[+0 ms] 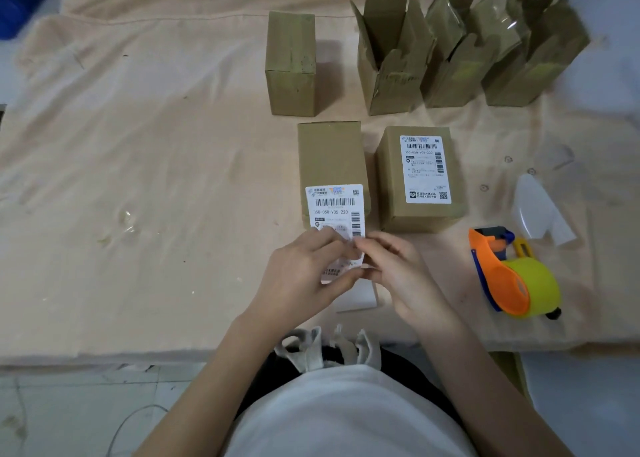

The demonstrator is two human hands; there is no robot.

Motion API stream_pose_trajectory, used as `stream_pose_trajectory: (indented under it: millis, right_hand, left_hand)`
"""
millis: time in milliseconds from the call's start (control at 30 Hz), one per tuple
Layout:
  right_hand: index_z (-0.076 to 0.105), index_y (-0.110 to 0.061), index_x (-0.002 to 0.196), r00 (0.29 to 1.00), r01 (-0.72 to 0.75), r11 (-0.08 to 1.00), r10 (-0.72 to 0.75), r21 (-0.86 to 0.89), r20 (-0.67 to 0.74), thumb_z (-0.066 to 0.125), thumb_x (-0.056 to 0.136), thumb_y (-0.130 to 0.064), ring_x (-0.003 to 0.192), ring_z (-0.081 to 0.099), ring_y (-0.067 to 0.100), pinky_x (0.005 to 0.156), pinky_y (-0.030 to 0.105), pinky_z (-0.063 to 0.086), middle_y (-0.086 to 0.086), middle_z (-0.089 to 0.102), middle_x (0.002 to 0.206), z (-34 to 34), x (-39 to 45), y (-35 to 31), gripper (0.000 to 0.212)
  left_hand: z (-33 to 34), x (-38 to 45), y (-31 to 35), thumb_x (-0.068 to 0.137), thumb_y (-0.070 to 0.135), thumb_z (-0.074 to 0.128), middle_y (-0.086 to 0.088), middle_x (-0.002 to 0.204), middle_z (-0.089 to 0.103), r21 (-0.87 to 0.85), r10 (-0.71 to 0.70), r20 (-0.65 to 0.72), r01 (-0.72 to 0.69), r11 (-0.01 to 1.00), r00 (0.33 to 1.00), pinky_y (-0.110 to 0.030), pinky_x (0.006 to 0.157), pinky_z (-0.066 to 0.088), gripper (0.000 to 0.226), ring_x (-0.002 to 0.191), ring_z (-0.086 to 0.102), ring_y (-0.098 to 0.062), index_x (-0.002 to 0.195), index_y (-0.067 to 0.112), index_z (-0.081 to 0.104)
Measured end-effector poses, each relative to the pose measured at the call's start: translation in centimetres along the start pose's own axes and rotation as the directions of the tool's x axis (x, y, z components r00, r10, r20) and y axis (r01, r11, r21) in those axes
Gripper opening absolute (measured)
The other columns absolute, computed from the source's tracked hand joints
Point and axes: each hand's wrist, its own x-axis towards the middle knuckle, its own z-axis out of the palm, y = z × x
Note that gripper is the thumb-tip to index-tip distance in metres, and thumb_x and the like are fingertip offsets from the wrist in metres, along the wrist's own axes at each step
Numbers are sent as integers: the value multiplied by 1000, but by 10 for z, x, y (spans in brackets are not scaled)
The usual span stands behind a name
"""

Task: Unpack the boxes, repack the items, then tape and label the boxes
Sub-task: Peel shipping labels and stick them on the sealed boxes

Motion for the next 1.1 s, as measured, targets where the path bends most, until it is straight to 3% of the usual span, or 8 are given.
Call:
stream_pose_trajectory:
  millis: [133,267,400,500,567,667,800,1100]
  right_hand:
    - [70,-4,97,998,2,999,1,43,-69,57,92,-5,65,66,9,56,19,50,4,72,82,-1,2,-1,13]
    - [70,-4,95,994,4,1000,0,31,-112,60,91,-8,74,68,17,64,23,55,8,73,88,-3,3,2,11]
    - [69,-7,94,992,15,996,-4,83,-128,58,92,-7,74,68,15,65,24,56,5,74,86,-6,2,0,11]
    - [69,-8,90,993,28,999,-22,46,-115,58,92,-7,74,67,13,68,26,56,2,73,85,-10,4,-4,11]
    - [69,-9,89,995,41,999,-41,-3,-92,59,92,-8,75,68,11,71,27,55,1,74,85,-11,5,-6,11]
    - [69,-10,89,995,59,998,-59,-1,-79,59,91,-7,74,69,10,64,22,55,0,74,82,-8,7,-10,11]
    - [70,-9,91,994,82,997,-82,-4,-72,60,91,-6,76,69,11,62,20,53,3,74,85,-5,12,-13,10]
    - [72,-17,81,980,129,976,-152,-175,-129,65,89,-12,80,69,20,79,40,57,4,75,83,-4,31,-20,12]
  left_hand:
    - [3,0,0,83,50,59,10,96,60,27,-9,8,9,1000,1000,-18,62,40,33,84,52,-8,101,24,70]
    - [0,2,-3,74,66,59,6,103,56,45,-24,88,20,999,996,-27,73,44,57,86,53,-12,113,27,66]
    - [-7,1,0,68,63,67,9,112,56,-185,-111,106,130,974,988,-24,88,43,58,101,56,-7,114,27,65]
    - [-16,12,2,79,40,71,9,97,62,-449,-497,-49,425,786,867,-15,76,43,20,87,60,-1,94,27,65]
    - [-20,23,-4,84,27,71,8,88,65,-483,-651,17,577,659,759,-12,66,42,8,72,58,2,84,30,63]
    - [-23,31,-10,86,19,69,10,73,64,-550,-697,164,651,523,698,-6,58,40,8,60,53,2,78,18,67]
    - [-21,31,-11,84,17,71,1,69,62,-634,-718,223,658,406,659,-10,59,38,16,67,50,-7,73,8,66]
    - [-19,43,-17,85,12,70,14,55,63,-685,-722,205,623,377,661,-5,53,37,19,52,52,6,67,9,63]
